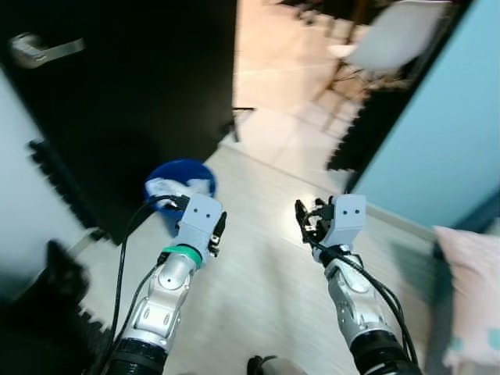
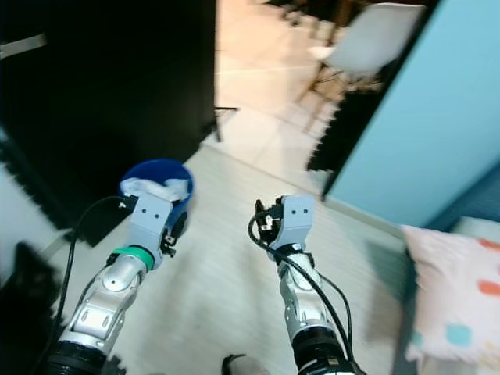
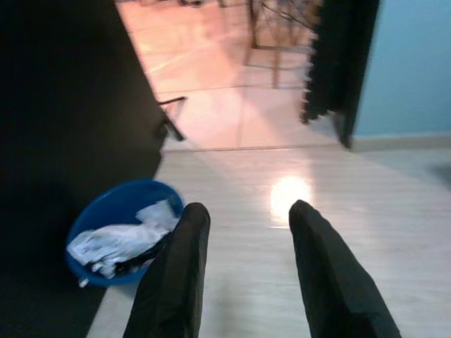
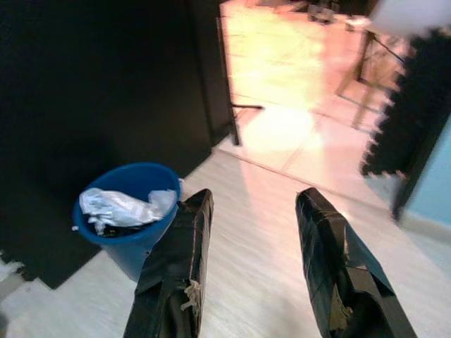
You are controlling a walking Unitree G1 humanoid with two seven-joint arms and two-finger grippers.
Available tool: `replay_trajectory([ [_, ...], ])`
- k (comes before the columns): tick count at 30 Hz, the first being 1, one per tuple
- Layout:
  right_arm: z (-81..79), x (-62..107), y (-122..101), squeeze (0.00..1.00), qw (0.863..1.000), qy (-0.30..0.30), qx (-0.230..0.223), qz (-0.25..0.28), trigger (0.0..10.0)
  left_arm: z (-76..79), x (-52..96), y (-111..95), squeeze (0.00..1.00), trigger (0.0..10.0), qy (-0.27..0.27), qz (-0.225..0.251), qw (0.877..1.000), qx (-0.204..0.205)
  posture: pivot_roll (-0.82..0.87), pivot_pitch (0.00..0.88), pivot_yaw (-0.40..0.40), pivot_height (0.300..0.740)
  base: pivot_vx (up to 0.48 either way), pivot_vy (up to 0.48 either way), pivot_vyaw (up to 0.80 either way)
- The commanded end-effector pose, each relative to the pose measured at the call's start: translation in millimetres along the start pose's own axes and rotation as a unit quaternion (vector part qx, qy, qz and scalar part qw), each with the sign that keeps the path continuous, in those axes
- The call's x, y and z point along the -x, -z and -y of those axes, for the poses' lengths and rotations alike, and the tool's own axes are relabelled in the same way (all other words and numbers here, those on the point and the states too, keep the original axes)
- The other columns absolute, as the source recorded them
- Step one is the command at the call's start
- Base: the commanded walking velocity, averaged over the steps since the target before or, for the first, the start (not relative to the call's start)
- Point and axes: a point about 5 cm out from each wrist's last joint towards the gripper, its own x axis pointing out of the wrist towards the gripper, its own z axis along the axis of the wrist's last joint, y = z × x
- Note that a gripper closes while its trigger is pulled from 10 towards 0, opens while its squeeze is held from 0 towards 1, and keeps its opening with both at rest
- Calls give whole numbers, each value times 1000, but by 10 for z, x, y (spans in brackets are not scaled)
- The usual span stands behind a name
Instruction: Clean up the room
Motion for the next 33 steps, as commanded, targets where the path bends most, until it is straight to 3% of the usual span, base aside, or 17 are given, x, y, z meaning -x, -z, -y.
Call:
replay_trajectory([
  [1, 9, 18, 33, 0, 1000, 6, -8, -6, 10000, 12, 5, -2, 0, 10000, -1, 0, 1000, -1, 56, 0, 25, 731, 0, 0, -788],
  [24, 24, 12, 17, 0, 1000, 9, -11, -1, 10000, -17, -18, -75, 0, 10000, -19, 19, 1000, -3, 51, 0, 26, 731, 33, 0, -786],
  [33, 13, 12, 11, 0, 1000, 6, -6, 2, 10000, -20, -18, -72, 0, 10000, -20, 20, 1000, -2, 51, 0, 24, 731, 341, 0, -111],
])
